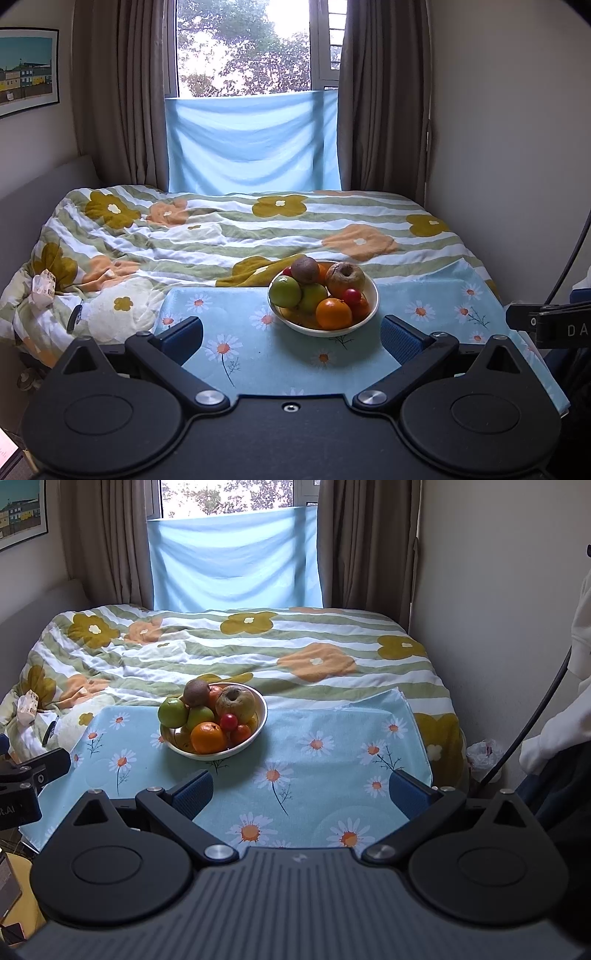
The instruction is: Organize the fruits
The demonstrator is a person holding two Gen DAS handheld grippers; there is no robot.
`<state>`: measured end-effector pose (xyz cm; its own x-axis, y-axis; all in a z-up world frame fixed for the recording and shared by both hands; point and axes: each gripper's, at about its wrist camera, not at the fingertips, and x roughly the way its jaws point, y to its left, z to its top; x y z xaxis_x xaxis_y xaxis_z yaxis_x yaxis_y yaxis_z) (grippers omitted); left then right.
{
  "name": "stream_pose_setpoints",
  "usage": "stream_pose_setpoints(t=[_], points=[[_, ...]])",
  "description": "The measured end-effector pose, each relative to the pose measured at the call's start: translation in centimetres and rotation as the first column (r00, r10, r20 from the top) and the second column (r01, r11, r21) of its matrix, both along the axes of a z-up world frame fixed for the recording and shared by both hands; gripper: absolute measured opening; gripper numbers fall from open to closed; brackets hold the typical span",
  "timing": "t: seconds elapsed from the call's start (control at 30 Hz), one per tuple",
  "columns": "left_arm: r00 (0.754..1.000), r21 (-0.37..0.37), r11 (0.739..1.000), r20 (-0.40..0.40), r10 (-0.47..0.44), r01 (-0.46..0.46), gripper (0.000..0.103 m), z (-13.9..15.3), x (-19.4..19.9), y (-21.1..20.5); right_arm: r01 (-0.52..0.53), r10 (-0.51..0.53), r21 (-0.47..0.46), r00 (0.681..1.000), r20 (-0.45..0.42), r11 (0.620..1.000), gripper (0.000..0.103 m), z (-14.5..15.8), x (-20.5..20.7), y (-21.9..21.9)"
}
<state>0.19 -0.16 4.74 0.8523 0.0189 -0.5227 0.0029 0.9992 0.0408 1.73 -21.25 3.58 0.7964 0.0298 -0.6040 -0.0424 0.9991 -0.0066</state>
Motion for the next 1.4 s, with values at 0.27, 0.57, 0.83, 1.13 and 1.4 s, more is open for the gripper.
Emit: stream_pose_setpoints(t=[0.27,0.57,0.83,1.13,1.4], points=[[1.000,-0.006,1.000,-0.003,-0.007,0.007,0.103,0.09,0.15,0.01,0.002,-0.002,-0.002,1.000,-0.002,1.000,0.103,-0.31,0.16,0.06],[1.000,-0.014,1.000,-0.014,-0.008,0.008,0.103,0.00,0.15,0.00,0.004,-0.004,0.001,1.000,-0.010,1.000,0.103,-0.36,0.41,0.03],[1.000,-0.016,1.000,-0.016,-0.009,0.009,0.103,-0.02,0.39,0.07,0.002,-0.002,0.001,1.000,-0.012,1.000,0.103,-0.33,0.27,0.15],[1.000,0.025,1.000,0.030,0.008,-0.009,0.103,0.23,-0.09,-0.36,0.005,-0.005,0.004,1.000,-0.010,1.000,0.103,-0.27,0.38,0.14],[1.000,0.020,1.000,0.026,-0.005,0.004,0.103,0.16,-0.02,-0.55,0.006,-0.006,0.005,1.000,-0.010,1.000,0.103,-0.26,0.40,0.11]])
